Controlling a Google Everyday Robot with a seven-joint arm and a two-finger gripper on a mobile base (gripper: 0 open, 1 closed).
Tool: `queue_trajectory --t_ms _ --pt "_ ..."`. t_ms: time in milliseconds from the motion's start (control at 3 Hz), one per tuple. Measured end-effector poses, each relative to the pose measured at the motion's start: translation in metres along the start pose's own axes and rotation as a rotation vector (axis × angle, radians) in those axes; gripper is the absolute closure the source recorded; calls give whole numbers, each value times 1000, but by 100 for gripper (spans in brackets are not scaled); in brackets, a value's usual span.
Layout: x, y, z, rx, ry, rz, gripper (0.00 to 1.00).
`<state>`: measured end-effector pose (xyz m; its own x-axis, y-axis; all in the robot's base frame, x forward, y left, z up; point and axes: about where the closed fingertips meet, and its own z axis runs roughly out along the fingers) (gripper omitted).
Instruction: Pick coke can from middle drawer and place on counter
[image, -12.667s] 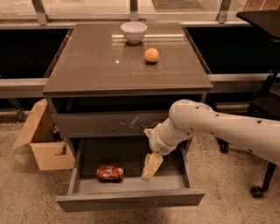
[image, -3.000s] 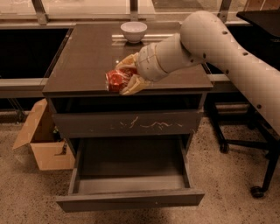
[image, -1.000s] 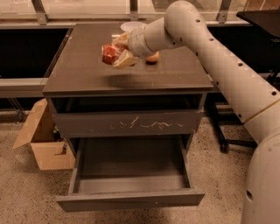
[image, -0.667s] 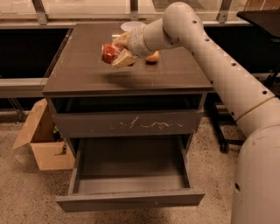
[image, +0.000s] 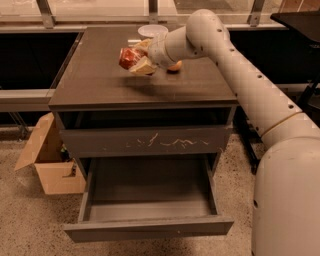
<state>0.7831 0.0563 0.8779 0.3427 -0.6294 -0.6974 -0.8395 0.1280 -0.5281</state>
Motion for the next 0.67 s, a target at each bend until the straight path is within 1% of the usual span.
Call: queue_trajectory --t_ms 333,667 --pt "6 -7 2 3 8 9 4" --pt "9 -12 2 7 11 13 0"
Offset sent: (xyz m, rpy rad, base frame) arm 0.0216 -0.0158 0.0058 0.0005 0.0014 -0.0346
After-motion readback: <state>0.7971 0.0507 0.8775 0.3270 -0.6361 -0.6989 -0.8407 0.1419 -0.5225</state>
